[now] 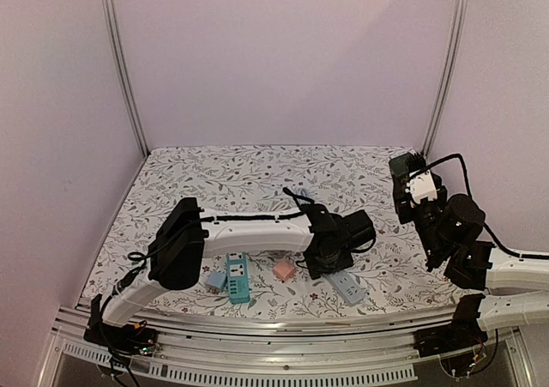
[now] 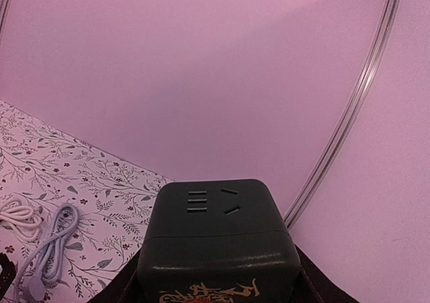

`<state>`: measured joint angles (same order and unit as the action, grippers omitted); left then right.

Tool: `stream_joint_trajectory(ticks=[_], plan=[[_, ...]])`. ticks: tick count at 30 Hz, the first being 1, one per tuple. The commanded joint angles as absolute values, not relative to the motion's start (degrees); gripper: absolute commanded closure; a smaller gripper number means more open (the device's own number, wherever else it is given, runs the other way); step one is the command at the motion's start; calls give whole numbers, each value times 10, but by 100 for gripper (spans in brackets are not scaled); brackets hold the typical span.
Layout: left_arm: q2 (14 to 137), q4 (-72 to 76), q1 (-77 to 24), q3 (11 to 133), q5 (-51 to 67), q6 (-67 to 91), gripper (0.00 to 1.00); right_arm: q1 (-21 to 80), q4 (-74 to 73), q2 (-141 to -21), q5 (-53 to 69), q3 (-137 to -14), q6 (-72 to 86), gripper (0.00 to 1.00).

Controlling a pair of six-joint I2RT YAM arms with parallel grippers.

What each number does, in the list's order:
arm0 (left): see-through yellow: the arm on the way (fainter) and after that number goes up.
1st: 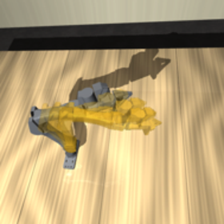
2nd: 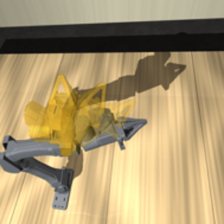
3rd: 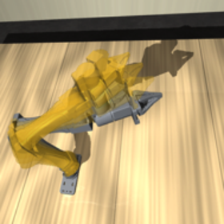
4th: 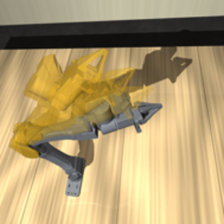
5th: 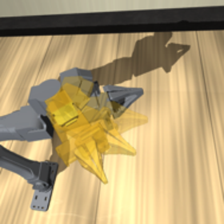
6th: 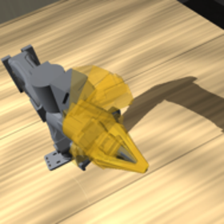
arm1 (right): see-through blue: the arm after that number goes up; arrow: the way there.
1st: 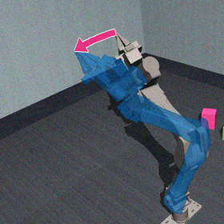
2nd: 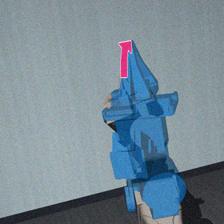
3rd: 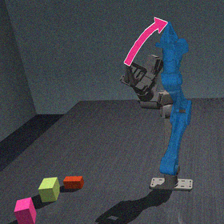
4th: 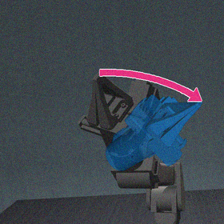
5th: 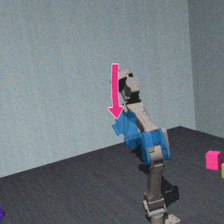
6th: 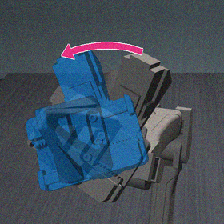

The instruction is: Insert the plug

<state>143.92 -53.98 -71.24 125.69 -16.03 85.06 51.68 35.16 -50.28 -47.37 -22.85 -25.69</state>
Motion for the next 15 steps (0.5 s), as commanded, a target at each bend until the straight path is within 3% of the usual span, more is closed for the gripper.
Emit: stream_joint_trajectory(ticks=[1,7,15], plan=[[1457,-569,-711,1251,-158,807,49,514,370,-494,-468,-223,-245,100],[1412,-494,-694,1164,-180,718,61,514,366,-492,-466,-221,-241,100],[1345,-389,-658,1056,-164,522,62,514,362,-496,-467,-221,-244,100]])
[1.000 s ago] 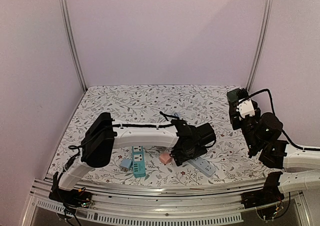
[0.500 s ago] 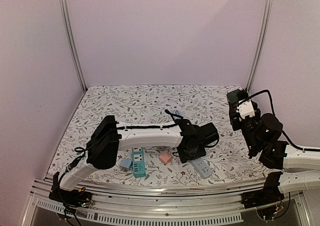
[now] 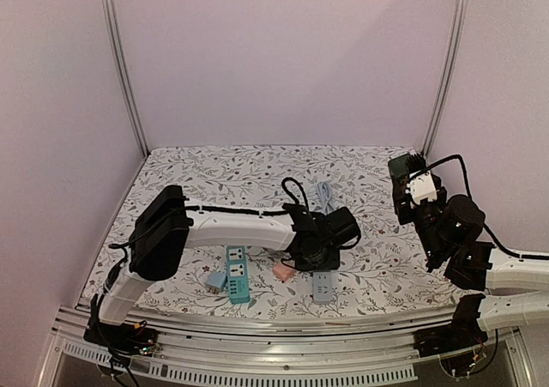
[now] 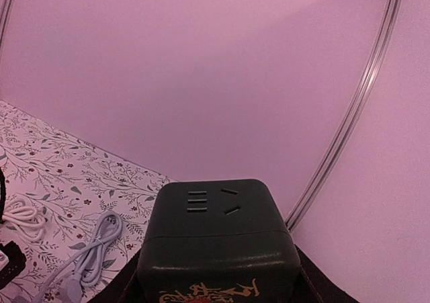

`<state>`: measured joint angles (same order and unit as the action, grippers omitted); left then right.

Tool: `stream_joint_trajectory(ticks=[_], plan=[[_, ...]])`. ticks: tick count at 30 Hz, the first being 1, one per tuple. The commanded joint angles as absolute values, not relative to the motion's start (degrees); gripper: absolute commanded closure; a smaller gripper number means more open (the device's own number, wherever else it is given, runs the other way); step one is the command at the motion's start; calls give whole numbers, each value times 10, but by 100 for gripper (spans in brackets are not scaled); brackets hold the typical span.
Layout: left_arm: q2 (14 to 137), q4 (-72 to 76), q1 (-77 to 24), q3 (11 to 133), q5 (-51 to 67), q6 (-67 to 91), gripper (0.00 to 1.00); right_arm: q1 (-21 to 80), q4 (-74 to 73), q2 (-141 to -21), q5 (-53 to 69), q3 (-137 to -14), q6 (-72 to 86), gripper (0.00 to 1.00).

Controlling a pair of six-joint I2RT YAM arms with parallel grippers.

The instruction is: Insert the plug

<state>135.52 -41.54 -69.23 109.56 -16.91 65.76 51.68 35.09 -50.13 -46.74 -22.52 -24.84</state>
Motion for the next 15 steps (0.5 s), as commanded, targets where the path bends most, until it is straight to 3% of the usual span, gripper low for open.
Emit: stream_joint_trajectory(ticks=[1,15], plan=[[1341,-387,-654,1048,-160,504,62,514,362,-496,-468,-221,-245,100],[1320,-310,-661,976,-87,283,61,514,304,-493,-456,-236,-218,100]])
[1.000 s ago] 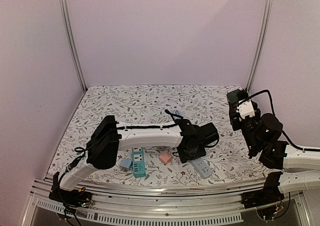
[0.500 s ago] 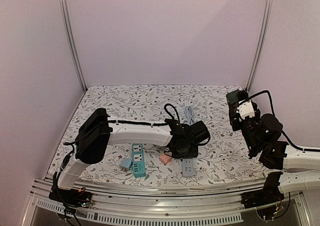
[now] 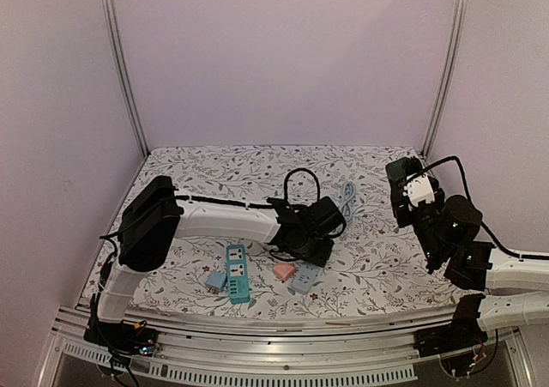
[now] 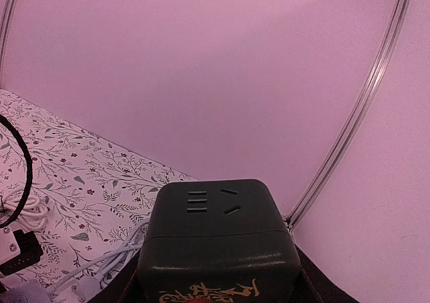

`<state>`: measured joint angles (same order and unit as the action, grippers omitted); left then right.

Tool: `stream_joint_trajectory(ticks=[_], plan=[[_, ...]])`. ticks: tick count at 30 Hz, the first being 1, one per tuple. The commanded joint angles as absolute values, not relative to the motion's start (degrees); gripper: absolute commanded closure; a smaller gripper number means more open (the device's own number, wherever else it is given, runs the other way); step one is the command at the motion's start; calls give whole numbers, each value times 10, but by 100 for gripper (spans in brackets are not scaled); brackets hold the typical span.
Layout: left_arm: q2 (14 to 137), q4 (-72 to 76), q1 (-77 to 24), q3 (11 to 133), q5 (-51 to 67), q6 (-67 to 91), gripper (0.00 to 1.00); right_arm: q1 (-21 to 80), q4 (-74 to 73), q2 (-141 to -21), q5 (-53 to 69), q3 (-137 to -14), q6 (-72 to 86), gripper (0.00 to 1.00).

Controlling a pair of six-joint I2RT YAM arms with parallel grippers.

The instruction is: Insert the plug

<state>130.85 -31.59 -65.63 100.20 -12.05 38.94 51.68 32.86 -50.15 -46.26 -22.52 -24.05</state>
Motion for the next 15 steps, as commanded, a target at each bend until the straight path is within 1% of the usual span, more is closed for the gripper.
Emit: stream_joint_trajectory(ticks=[1,6,15], plan=[[1320,-306,-662,975,-81,267,61,514,296,-492,-455,-237,-211,100],[1323,-305,-672,975,-83,204,61,514,271,-481,-439,-244,-199,100],[1328,-301,-680,978,-64,132,61,514,157,-475,-365,-290,-179,100]])
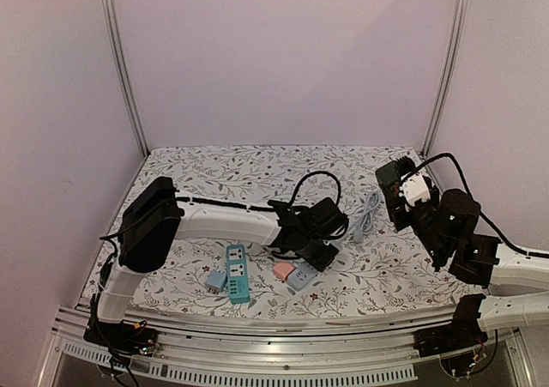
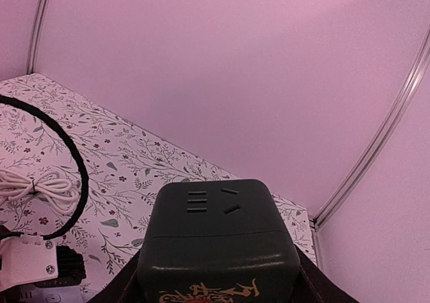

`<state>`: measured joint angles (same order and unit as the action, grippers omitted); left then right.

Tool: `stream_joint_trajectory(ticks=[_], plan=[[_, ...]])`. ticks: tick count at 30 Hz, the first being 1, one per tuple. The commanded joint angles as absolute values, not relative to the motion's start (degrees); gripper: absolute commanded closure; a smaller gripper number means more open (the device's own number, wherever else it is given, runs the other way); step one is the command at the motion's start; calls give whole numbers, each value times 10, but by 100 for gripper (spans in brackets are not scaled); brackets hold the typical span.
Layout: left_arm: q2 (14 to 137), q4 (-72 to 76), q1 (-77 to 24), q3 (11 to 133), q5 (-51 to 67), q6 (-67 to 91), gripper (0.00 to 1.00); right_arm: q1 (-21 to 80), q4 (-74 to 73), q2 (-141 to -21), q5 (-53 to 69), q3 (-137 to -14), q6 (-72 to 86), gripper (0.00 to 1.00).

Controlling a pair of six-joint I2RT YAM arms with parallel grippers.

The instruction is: Insert the plug

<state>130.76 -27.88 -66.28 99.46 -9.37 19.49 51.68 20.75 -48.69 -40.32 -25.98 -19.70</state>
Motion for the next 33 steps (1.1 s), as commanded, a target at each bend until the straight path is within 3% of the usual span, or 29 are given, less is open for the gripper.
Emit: stream_joint_trajectory(ticks=[1,10,27,30,33], plan=[[1330,-300,-682,978,-65,124,61,514,146,-474,-356,-295,-178,100],[1340,-300,-687,978,-68,59,66,513,12,-479,-317,-372,-158,100],[1336,-296,-691,963,-69,-31,65,514,-93,-487,-279,-457,-164,100],[1316,-266,-693,936,-77,-35,59,514,-107,-491,-276,-468,-169,100],[1291,-230,-693,903,-79,-37,44,514,-120,-493,-267,-475,-173,100]])
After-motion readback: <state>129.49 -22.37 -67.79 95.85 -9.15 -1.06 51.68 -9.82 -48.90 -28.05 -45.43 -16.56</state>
